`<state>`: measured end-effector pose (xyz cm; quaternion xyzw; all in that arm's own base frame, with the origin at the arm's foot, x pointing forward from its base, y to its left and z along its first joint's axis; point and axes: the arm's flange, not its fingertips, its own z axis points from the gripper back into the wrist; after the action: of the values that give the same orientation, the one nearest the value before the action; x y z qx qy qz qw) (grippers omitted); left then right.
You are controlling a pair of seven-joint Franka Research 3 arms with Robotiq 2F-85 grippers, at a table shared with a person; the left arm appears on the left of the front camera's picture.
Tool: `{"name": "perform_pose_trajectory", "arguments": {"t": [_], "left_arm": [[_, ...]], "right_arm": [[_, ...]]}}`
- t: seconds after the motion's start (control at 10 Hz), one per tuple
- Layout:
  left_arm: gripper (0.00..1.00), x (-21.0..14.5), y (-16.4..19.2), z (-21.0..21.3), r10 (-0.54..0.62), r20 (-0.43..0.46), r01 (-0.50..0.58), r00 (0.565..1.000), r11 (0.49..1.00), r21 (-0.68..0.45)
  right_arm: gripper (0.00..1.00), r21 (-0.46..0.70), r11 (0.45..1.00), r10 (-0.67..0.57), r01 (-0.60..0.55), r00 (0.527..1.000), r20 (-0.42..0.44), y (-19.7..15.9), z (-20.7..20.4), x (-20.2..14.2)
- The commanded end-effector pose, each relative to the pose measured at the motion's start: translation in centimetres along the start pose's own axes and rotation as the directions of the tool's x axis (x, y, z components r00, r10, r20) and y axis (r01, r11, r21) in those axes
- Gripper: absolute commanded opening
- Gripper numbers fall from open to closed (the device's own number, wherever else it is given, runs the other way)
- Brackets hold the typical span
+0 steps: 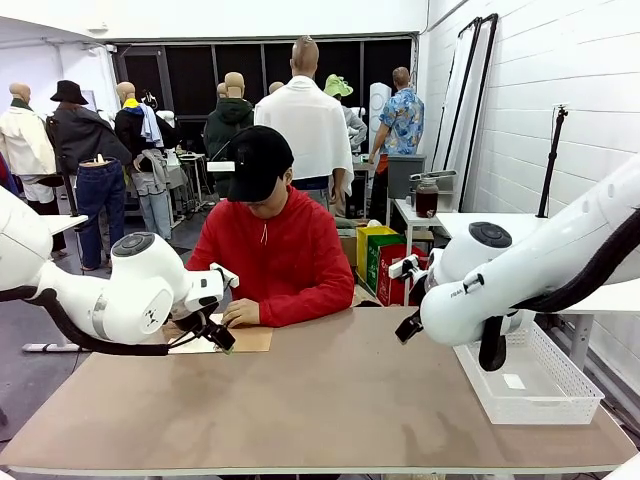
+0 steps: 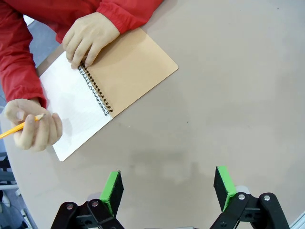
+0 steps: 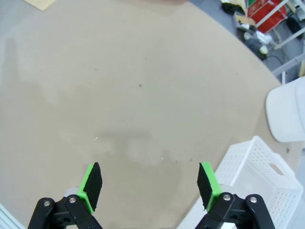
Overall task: Sort the paper based on its condition.
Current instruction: If a person hands you a paper, place it in the Organizing basket , and if it's crumpled, put it in the Trash can.
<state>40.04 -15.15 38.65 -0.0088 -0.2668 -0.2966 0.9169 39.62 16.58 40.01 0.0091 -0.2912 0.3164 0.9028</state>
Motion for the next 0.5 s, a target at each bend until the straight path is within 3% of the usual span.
{"name": "perform_pose_trajectory", "arguments": {"t": [0.0, 0.4], "left_arm": [[1.0, 0.7, 0.2, 3.0, -0.003, -0.017, 0.003, 1.0, 1.0, -0.01], [1.0, 2.6, 0.3, 9.7, -0.019, 0.017, 0.019, 1.0, 1.0, 0.025]], "right_arm": [[1.0, 0.013, 1.0, -0.013, 0.013, 1.0, -0.001, -0.4, 2.4, 1.1], [1.0, 0.02, 0.999, 0.026, -0.027, 0.998, 0.065, -0.8, 7.9, 3.2]]}}
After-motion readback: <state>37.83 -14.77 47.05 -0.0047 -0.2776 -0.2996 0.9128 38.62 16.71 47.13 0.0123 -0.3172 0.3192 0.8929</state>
